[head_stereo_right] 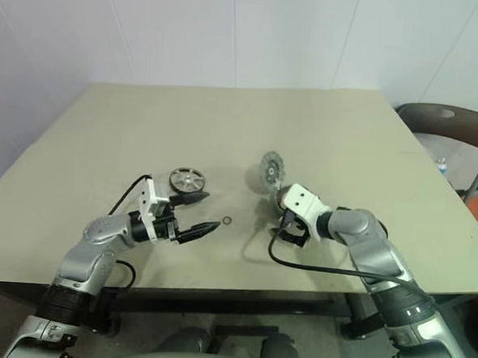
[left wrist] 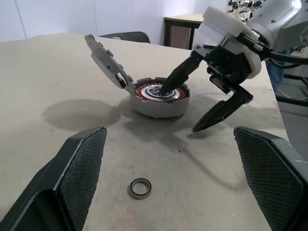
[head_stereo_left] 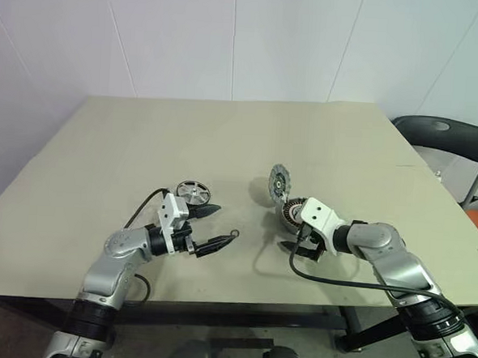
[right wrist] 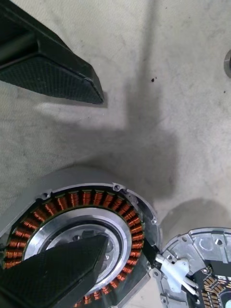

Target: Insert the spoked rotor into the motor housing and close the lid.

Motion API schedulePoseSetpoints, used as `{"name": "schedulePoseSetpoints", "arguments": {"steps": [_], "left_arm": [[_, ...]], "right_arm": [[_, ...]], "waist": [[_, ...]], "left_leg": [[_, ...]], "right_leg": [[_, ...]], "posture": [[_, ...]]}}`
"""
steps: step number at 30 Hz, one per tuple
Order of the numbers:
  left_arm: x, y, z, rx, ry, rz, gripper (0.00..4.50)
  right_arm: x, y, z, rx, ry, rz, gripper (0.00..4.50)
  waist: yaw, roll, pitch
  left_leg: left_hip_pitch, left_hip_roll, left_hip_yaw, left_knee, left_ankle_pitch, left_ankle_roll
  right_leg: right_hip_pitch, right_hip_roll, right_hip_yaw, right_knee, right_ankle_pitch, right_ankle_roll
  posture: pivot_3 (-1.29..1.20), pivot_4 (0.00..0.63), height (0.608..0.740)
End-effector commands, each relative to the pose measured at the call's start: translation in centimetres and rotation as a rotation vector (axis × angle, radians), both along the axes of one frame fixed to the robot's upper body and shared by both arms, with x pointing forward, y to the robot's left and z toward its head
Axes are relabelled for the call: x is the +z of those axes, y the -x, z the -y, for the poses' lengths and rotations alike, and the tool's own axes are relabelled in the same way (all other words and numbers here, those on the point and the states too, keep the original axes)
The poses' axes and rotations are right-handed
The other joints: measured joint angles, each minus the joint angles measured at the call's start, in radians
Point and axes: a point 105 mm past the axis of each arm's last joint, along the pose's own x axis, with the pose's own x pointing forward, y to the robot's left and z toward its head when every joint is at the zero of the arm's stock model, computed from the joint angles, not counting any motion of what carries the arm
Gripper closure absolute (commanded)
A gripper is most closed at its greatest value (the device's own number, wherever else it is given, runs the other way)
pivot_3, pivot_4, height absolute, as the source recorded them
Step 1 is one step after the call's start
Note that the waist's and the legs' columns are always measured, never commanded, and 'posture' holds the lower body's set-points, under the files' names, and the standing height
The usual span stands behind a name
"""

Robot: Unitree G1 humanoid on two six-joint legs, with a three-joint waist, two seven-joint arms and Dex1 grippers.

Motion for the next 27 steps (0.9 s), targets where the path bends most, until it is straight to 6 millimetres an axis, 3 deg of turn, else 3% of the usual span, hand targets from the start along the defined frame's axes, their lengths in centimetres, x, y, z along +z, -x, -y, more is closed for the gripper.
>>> {"name": "schedulePoseSetpoints", "arguments": {"steps": [1, 12, 23, 27], "left_arm": [[0.8, -0.2, 0.3, -0.006, -0.001, 0.056, 0.0], [0.1, -0.1, 0.8, -0.023, -0.001, 0.055, 0.0], [-0.9, -0.1, 0.5, -0.012, -0.009, 0.054, 0.0], [-1.1, -0.1, 0.4, -0.011, -0.012, 0.058, 0.0]], "right_arm": [[-1.5, 0.2, 1.0, -0.065, 0.049, -0.064, 0.02], [-1.6, -2.5, 3.3, -0.261, 0.093, 0.023, 0.02], [-3.7, -0.7, 3.3, -0.23, 0.099, -0.119, 0.02], [-4.0, 0.2, 2.6, -0.193, 0.074, -0.162, 0.95]], "waist": [[0.001, -0.001, 0.0], [0.021, -0.002, -0.001], [0.024, -0.003, -0.002], [0.024, -0.005, -0.003]], "left_leg": [[0.0, 0.0, 0.0, 0.0, 0.0, 0.0], [0.003, 0.0, 0.0, 0.002, 0.0, 0.0], [0.008, 0.0, 0.001, 0.002, -0.002, -0.003], [0.009, 0.001, 0.001, 0.001, -0.002, -0.003]], "right_leg": [[0.0, 0.0, 0.0, 0.0, 0.0, 0.0], [0.004, 0.0, 0.0, -0.001, 0.0, -0.001], [0.01, 0.0, 0.0, -0.002, -0.001, 0.001], [0.01, 0.0, 0.0, -0.003, -0.001, 0.001]], "posture": [[0.0, 0.0, 0.74], [0.0, 0.0, 0.74], [0.0, 0.0, 0.74], [0.0, 0.0, 0.74]]}}
